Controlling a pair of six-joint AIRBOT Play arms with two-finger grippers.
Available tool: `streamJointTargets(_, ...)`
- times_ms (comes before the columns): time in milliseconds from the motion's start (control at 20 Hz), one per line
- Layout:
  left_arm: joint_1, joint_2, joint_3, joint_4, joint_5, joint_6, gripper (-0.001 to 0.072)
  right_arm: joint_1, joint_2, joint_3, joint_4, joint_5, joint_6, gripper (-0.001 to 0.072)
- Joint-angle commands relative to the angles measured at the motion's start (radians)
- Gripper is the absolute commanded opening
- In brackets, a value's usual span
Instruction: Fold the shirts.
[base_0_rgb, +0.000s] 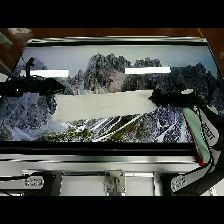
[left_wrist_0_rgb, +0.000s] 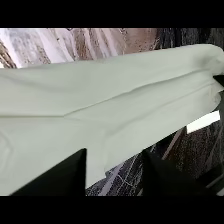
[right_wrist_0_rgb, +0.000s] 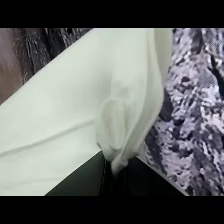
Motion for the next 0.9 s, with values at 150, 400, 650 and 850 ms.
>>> streamJointTargets(150, -0.149, -0.005, -0.005, -0.001, 0.04, 0.0, 0.0046, -0.024, 0.166, 0.063, -0.038, 0.217, 0.002, 0.0064)
streamJointTargets(400, -0.447, -0.038, -0.105, -0.002, 0.324, -0.025, 0.0045, -0.025, 0.435, 0.062, -0.076, 0.41, 0.129, 0.0064)
streamJointTargets(650, -0.732, -0.121, -0.132, -0.077, 0.606, -0.106, 0.0046, -0.025, 0.702, 0.062, -0.186, 0.517, 0.281, 0.0065)
streamJointTargets(850, -0.902, -0.215, -0.125, -0.34, 0.755, -0.106, 0.0046, -0.026, 0.836, 0.062, -0.25, 0.566, 0.343, 0.0065)
